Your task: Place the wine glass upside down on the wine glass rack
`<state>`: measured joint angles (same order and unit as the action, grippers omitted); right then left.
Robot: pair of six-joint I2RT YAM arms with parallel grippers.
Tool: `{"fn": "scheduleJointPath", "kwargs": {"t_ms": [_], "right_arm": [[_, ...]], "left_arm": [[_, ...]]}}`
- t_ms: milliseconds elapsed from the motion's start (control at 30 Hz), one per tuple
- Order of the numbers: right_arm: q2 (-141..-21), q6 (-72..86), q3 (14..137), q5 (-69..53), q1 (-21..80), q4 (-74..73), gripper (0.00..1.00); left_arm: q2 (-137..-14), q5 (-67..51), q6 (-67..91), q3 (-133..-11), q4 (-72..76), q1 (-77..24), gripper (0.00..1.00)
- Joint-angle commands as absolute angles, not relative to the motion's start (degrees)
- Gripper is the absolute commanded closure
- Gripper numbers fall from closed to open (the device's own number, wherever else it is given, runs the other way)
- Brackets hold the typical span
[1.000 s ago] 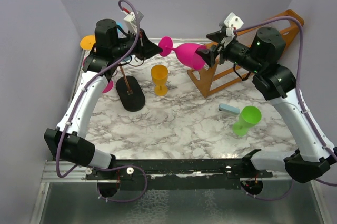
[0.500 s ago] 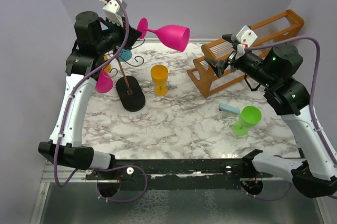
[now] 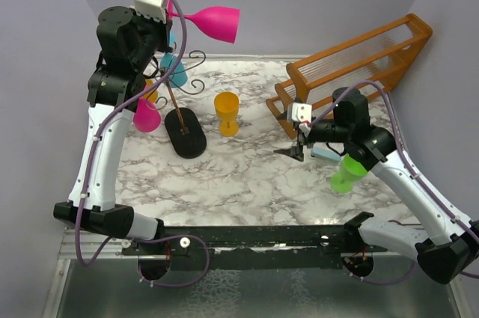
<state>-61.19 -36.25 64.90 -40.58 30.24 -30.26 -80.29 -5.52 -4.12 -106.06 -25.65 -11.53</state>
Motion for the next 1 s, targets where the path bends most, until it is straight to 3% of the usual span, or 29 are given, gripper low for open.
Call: {"fn": "scheduleJointPath", "kwargs": {"t_ms": [0,467,767,967], "right_arm": [[-58.24,-39.26,58.12,-52.46,30.06,-27.89,0.08],[-57.08,-38.59,52.36,-51.77,29.52,-24.56,0.08],[-57.97,-38.15,51.89,-52.47,29.09,-24.44,0.08],[-58.38,-38.06,51.69,-52.36,29.09,-24.45,0.08]], "left_arm": [[-82.03,3.43,-10.47,-108.58,-22.82,-13.69,1.00],[-88.59,21.23,-34.96,-109.46,-19.87,-23.01,1.00],[-92.28,32.30,-49.57,-103.73,-14.01,-27.36,1.00],[-92.05,33.75,-53.15,-100.92,-14.12,-27.42,1.00]]}}
